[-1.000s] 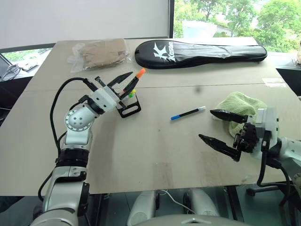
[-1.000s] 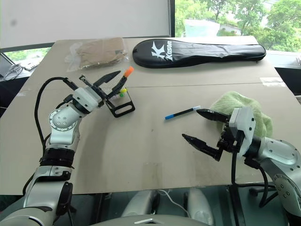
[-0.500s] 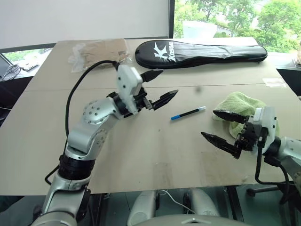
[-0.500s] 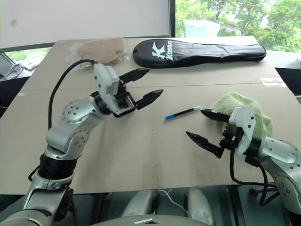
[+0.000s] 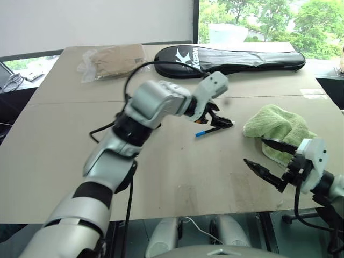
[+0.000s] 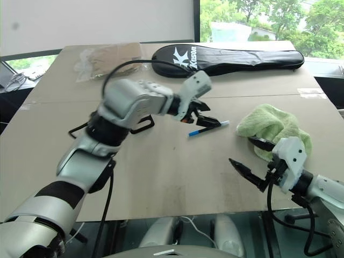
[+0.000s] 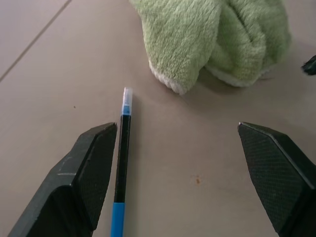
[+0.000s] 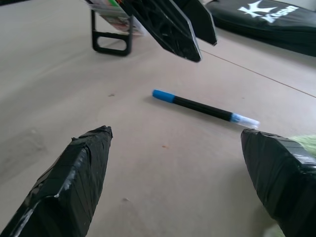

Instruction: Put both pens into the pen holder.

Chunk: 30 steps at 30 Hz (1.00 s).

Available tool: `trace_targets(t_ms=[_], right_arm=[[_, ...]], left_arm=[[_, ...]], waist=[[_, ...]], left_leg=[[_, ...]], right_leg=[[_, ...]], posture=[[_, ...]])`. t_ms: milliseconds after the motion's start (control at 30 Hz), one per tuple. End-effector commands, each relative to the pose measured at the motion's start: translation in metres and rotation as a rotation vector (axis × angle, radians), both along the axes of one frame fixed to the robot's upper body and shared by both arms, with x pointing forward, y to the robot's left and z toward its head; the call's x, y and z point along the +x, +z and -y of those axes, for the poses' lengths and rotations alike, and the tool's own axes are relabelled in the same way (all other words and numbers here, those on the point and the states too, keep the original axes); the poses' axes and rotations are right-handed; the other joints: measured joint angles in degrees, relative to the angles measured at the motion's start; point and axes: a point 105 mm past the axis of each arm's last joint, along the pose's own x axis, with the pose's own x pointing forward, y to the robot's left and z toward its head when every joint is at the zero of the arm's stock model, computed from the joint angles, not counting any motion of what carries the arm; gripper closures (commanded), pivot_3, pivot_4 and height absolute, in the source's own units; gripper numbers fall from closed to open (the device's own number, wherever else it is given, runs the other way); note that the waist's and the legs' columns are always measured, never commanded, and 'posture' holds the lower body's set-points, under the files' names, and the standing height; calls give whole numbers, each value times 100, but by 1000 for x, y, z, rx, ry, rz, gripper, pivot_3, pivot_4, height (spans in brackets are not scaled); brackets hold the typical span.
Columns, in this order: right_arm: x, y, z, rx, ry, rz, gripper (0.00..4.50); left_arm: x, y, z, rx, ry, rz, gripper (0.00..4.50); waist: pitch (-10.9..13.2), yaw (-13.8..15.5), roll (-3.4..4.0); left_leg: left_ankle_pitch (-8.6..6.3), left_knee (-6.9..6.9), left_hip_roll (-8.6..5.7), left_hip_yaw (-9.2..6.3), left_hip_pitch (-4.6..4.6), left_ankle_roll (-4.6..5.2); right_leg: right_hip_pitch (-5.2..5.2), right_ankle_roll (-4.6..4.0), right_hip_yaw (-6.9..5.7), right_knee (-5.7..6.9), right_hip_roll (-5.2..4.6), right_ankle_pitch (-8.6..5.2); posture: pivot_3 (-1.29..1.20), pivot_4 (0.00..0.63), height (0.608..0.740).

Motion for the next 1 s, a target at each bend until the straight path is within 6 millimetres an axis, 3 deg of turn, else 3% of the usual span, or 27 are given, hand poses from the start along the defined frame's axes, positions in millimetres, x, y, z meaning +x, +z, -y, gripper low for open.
trace_targets(t_ms=[33, 267, 400, 500, 700, 767, 833, 1000], right_arm=[[-4, 8, 5, -36, -67, 53, 40], [-9, -7, 21, -112, -209, -53, 40], [-15, -7, 19, -125, -203, -60, 40], [-16, -5, 18, -110, -208, -55, 40], [-15, -10, 15, -102, -189, -67, 40], [-14, -10, 15, -102, -181, -66, 40], [-12, -10, 14, -105, -171, -63, 40], [-4, -10, 14, -100, -139, -53, 40]], left_arm=[[22, -20, 6, 119, -19, 20, 458], [30, -64, 15, 293, -133, 28, 458], [30, -75, 12, 340, -158, 32, 458], [29, -78, 12, 354, -175, 34, 1310], [31, -75, 10, 315, -151, 15, 3501], [35, -65, 9, 240, -115, 7, 4323], [38, -39, 10, 98, -85, -23, 4426], [37, 54, -1, -357, -28, 15, 4426]], waist=[[4, -7, 2], [9, 14, 0], [4, 37, 5], [4, 25, 3], [4, 13, 3], [5, 4, 2], [9, -25, 2], [10, -67, 4]], left_leg=[[0, -2, -1, 3, -1, 0], [0, -1, -4, 12, -38, 1], [0, 6, -3, 3, -45, 2], [-2, 9, -5, 8, -23, 5], [-7, 7, -5, 4, 1, 14], [-7, 7, -5, 5, -1, 12], [-7, 7, -5, 5, -2, 13], [-4, 11, -1, 7, -44, 7]], right_leg=[[-1, 0, 3, 0, -1, 0], [-41, 1, 12, 2, -6, 0], [-40, 1, 15, 4, -10, 0], [-20, 3, 11, 4, -10, -1], [9, 7, 3, 2, -9, -3], [6, 7, 2, 2, -9, -4], [3, 7, 4, 4, -9, -3], [-50, 6, 8, 24, -8, -3]], posture=[[0, 150, 740], [0, 150, 740], [0, 150, 740], [0, 150, 740], [0, 150, 740], [0, 150, 740], [0, 150, 740], [0, 150, 740]])
